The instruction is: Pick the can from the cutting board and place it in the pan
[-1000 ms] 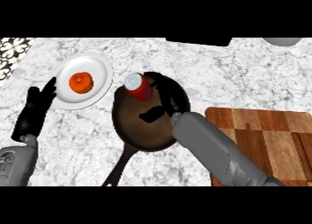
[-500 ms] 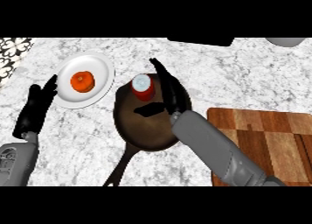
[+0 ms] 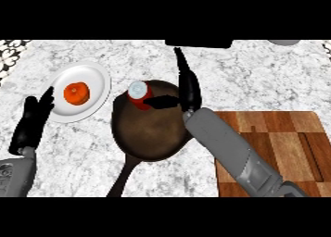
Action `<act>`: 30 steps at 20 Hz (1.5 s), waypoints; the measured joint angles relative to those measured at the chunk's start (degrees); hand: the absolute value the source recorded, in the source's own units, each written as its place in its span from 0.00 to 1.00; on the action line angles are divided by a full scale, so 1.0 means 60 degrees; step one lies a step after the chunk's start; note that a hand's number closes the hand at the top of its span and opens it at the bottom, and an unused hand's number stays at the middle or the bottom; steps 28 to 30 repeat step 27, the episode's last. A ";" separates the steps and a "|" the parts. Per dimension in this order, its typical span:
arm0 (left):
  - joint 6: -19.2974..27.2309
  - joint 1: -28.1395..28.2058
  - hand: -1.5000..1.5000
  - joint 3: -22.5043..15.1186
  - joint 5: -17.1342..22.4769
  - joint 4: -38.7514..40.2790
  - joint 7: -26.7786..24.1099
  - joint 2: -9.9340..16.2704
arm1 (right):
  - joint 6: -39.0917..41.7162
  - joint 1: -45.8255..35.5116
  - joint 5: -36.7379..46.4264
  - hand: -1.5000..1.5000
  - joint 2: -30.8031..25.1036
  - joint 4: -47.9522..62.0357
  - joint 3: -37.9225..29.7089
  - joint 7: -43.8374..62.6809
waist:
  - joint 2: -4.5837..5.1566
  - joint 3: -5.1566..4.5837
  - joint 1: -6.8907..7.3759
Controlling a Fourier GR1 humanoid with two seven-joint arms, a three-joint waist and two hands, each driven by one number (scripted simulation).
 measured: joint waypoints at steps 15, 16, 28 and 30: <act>-0.0085 0.1028 0.50 0.0489 0.0209 -0.0923 0.0375 0.0259 | 0.3057 0.2922 -0.0669 0.00 -0.3636 -0.3001 -0.1742 -0.0740 | -0.0195 -0.0011 -0.0737; -0.0136 0.0936 0.50 0.0518 0.0255 -0.0932 0.0490 0.0288 | 0.3334 0.3192 -0.0716 0.00 -0.3899 -0.3220 -0.1841 -0.0770 | -0.0194 -0.0012 -0.0744; -0.0250 0.0727 0.50 0.0662 0.0180 -0.0407 0.0106 0.0309 | 0.6059 0.5277 -0.1005 0.00 -0.6225 -0.4831 -0.3544 -0.1042 | -0.0167 -0.0014 -0.0711; -0.0250 0.0727 0.50 0.0662 0.0180 -0.0407 0.0106 0.0309 | 0.6059 0.5277 -0.1005 0.00 -0.6225 -0.4831 -0.3544 -0.1042 | -0.0167 -0.0014 -0.0711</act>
